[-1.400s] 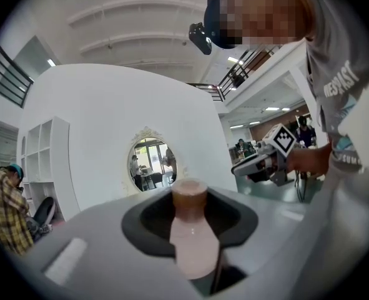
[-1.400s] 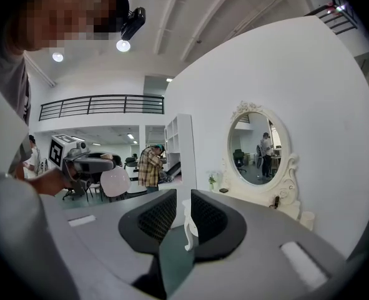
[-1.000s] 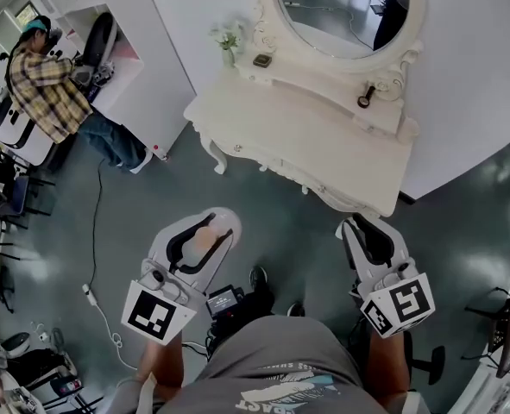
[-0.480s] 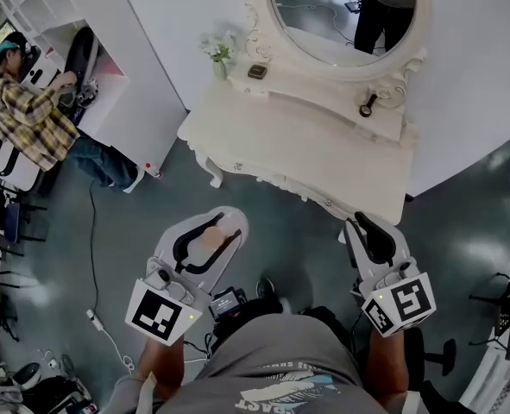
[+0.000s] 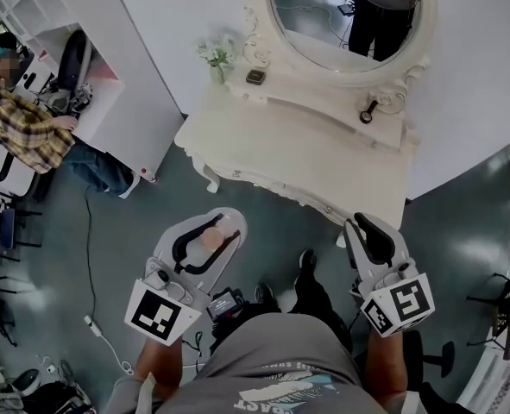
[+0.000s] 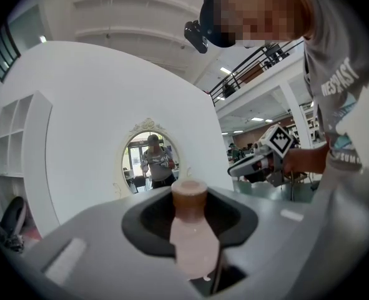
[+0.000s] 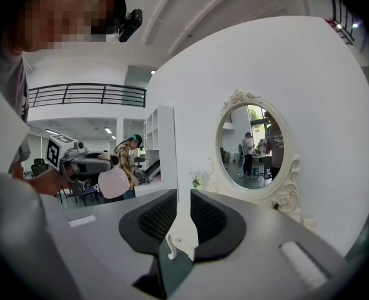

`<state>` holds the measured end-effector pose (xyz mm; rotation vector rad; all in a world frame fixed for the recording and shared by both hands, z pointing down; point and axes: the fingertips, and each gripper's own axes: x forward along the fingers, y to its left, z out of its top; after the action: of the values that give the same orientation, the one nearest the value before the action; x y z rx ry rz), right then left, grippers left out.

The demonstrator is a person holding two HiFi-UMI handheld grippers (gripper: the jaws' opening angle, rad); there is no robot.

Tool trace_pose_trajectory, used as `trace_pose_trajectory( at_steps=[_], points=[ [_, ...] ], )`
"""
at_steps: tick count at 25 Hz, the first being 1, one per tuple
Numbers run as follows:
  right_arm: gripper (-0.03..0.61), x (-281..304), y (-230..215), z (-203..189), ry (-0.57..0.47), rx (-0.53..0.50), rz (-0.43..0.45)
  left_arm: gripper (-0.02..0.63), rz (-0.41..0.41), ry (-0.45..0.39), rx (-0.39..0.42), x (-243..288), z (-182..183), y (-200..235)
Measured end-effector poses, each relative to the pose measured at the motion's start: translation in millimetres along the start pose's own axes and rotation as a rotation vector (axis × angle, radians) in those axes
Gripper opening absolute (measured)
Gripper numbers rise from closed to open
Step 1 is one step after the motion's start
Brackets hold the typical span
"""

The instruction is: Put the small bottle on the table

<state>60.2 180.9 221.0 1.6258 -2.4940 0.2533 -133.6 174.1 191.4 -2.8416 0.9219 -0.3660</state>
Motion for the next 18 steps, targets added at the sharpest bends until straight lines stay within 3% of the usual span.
trace_pose_trajectory(
  at_steps=[18],
  points=[
    [0.069,83.5,-72.6,23.0,-0.009,-0.019,0.165,0.123,0.167,0.06,-0.033,67.1,2.4,40.3]
  ],
)
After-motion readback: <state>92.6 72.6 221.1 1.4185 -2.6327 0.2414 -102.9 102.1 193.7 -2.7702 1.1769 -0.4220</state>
